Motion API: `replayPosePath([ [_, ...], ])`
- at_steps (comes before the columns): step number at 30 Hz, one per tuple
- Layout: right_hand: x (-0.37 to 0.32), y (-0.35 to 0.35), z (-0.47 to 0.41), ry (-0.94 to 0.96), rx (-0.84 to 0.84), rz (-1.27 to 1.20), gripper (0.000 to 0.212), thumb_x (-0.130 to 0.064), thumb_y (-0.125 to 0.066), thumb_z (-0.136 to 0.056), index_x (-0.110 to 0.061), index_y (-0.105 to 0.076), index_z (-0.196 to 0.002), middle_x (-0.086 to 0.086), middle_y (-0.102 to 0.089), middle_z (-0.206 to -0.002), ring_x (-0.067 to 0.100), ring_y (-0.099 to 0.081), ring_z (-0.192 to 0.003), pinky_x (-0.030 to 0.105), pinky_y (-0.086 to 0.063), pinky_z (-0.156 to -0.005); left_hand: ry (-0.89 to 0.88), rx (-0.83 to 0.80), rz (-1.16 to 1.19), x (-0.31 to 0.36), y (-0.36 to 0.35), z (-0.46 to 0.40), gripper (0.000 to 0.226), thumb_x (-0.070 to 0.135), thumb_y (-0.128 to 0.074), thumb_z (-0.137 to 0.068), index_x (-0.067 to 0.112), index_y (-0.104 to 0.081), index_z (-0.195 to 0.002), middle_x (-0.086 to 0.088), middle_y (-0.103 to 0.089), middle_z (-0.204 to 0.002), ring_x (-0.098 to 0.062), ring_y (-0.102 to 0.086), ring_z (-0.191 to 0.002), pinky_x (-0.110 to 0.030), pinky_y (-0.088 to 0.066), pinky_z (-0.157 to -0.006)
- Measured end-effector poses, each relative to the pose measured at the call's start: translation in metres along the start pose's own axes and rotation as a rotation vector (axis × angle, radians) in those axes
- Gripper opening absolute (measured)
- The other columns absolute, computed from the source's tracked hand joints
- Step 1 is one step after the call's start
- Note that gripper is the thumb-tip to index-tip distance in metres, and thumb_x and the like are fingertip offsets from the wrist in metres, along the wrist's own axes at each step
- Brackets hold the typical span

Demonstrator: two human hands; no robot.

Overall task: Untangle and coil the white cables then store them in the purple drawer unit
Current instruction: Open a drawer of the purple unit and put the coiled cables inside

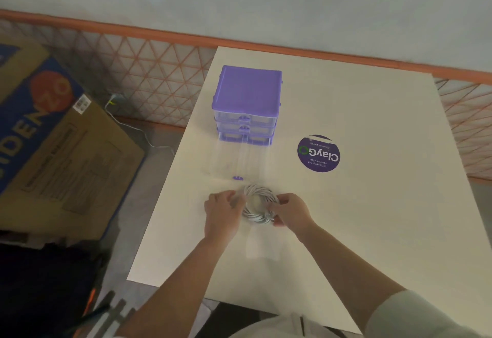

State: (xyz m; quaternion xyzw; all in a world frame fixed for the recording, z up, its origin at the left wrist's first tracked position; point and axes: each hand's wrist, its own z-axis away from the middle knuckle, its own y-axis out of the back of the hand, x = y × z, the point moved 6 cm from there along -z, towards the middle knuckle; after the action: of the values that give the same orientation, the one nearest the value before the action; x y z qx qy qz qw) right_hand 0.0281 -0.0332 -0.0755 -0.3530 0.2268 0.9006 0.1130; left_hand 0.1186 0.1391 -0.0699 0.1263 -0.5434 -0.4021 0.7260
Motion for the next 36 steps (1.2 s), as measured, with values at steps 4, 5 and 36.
replayPosePath([
  [4, 0.006, -0.002, 0.007, -0.036, 0.0, -0.067, 0.034, -0.012, -0.078, -0.076, -0.006, -0.06, -0.104, 0.012, -0.068, -0.092, 0.027, -0.067, -0.064, 0.043, -0.061, -0.069, -0.155, -0.041, -0.207, -0.004, -0.013, -0.001, 0.034, 0.05, -0.047, -0.096, 0.025, -0.066, -0.111, 0.002, -0.063, -0.113, -0.02, -0.039, -0.123, -0.024, -0.019, -0.097],
  [5, 0.007, -0.002, 0.009, -0.047, 0.012, -0.089, 0.034, -0.009, -0.077, -0.077, -0.007, -0.057, -0.104, 0.012, -0.066, -0.095, 0.028, -0.067, -0.066, 0.043, -0.061, -0.069, -0.139, -0.038, -0.198, -0.004, -0.013, -0.001, 0.033, 0.05, -0.048, -0.096, 0.025, -0.066, -0.108, 0.003, -0.063, -0.111, -0.019, -0.04, -0.121, -0.023, -0.018, -0.095],
  [36, -0.134, -0.009, -0.033, 0.402, 0.175, 0.58, 0.059, -0.052, -0.056, -0.085, -0.032, -0.044, -0.139, -0.002, -0.045, -0.129, 0.024, -0.044, -0.119, 0.039, -0.041, -0.099, -0.109, 0.058, -0.447, 0.089, 0.051, -0.109, 0.033, 0.041, -0.047, -0.098, 0.016, -0.056, -0.119, -0.004, -0.068, -0.108, -0.026, -0.065, -0.095, -0.032, -0.047, -0.069],
])
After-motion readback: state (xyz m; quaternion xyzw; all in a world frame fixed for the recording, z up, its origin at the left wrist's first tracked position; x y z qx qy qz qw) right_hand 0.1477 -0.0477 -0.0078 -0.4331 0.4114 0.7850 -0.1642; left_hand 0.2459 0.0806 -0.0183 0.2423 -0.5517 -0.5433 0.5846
